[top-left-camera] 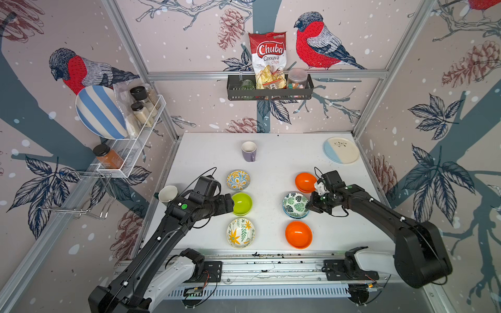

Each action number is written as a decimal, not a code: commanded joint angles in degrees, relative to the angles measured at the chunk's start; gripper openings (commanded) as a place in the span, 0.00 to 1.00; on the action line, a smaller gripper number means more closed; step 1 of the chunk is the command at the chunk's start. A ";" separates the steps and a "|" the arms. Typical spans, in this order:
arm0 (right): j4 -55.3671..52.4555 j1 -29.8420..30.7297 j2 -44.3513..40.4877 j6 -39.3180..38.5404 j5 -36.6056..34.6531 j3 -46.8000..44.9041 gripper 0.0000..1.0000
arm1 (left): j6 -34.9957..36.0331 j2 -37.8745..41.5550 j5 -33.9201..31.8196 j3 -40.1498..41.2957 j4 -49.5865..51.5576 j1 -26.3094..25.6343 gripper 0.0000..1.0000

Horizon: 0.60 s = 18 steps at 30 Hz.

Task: Stack the bowls
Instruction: Place the bowl on the bowl.

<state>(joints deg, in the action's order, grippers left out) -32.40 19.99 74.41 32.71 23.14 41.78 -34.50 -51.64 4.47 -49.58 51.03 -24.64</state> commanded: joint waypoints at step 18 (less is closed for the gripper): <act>-0.71 0.28 -0.07 -1.31 0.86 0.47 0.20 | 0.31 -0.03 0.28 0.15 -1.32 -0.76 0.92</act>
<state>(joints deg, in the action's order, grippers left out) -32.01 20.14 74.76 31.64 24.16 41.89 -34.50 -51.57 4.51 -49.50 50.98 -25.28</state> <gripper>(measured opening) 0.199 0.918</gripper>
